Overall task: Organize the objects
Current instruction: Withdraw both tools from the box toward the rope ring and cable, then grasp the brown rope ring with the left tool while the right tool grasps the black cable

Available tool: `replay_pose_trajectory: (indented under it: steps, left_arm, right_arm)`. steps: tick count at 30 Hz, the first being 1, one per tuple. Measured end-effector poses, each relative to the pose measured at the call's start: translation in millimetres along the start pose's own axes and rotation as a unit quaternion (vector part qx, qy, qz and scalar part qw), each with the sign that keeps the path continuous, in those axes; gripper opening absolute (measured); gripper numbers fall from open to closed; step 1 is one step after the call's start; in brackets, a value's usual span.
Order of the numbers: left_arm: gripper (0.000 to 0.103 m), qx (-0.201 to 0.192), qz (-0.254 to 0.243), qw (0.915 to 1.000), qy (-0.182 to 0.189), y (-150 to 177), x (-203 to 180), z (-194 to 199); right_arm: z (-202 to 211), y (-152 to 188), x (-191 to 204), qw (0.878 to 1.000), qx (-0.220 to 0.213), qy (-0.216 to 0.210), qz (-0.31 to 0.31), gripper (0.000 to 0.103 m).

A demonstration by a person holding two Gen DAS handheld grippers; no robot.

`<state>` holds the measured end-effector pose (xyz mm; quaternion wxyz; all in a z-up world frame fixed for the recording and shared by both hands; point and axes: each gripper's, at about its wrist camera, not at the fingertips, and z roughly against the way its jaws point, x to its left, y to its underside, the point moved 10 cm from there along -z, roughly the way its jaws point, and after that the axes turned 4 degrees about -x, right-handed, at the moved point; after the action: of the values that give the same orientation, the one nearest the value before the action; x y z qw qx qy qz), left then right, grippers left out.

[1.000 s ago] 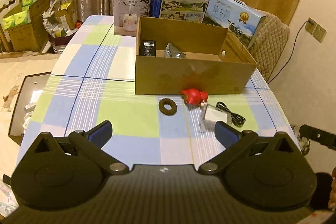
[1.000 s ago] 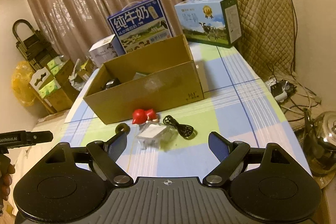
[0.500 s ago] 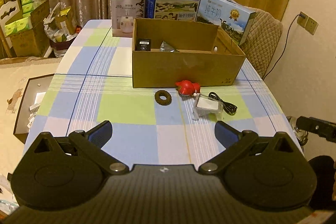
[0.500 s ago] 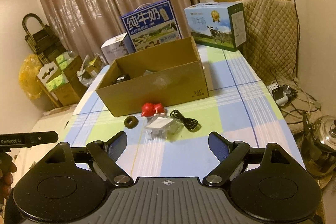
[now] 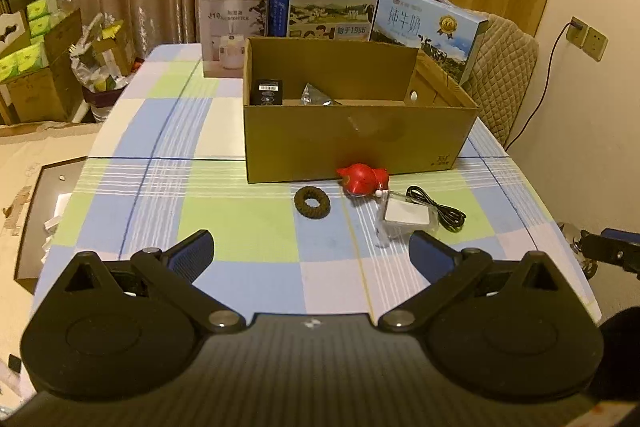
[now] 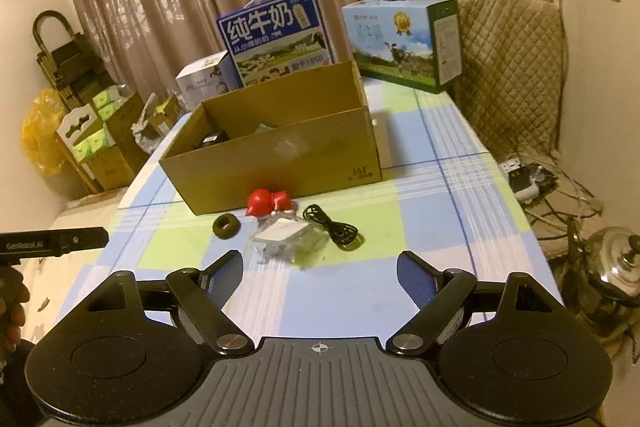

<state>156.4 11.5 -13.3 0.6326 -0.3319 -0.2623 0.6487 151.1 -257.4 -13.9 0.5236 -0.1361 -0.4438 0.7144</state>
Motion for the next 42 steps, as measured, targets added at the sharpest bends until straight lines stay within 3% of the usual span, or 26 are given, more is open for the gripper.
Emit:
replay_pose_trajectory:
  steps: [7, 10, 18, 23, 31, 36, 42]
  left_arm:
    - [0.102, 0.011, -0.018, 0.9998, -0.002, -3.8, 5.6, -60.6]
    - [0.102, 0.009, -0.032, 0.9994, 0.008, -2.9, 4.3, -85.6]
    - [0.102, 0.059, -0.063, 0.9961, 0.018, 4.7, 5.9, -151.8]
    - [0.102, 0.058, -0.066, 0.9958, 0.023, 6.1, 8.6, -173.2]
    - [0.101, 0.07, -0.065, 0.9947, 0.037, 4.1, 2.2, -193.3]
    - [0.101, 0.081, -0.052, 0.9947, 0.037, 7.1, 1.2, -200.2]
    - [0.096, 0.078, -0.055, 0.9947, 0.039, 5.9, -7.6, -203.5]
  right_arm:
    - [-59.4, 0.3, -11.2, 0.998, 0.023, 0.003, 0.049, 0.08]
    - [-86.5, 3.0, -15.9, 0.997, 0.036, 0.001, 0.067, 0.074]
    - [-150.2, 7.8, -31.0, 0.996, 0.068, -0.01, 0.064, 0.059]
    - [-183.0, 10.5, -39.9, 0.991, 0.083, 0.0, 0.101, 0.053]
    - [-221.6, 21.4, -32.5, 0.979, 0.119, -0.025, 0.166, 0.048]
    - [-240.5, 27.3, -28.7, 0.969, 0.144, -0.025, 0.197, 0.034]
    - [-241.4, 24.5, -28.7, 0.972, 0.152, -0.022, 0.178, 0.025]
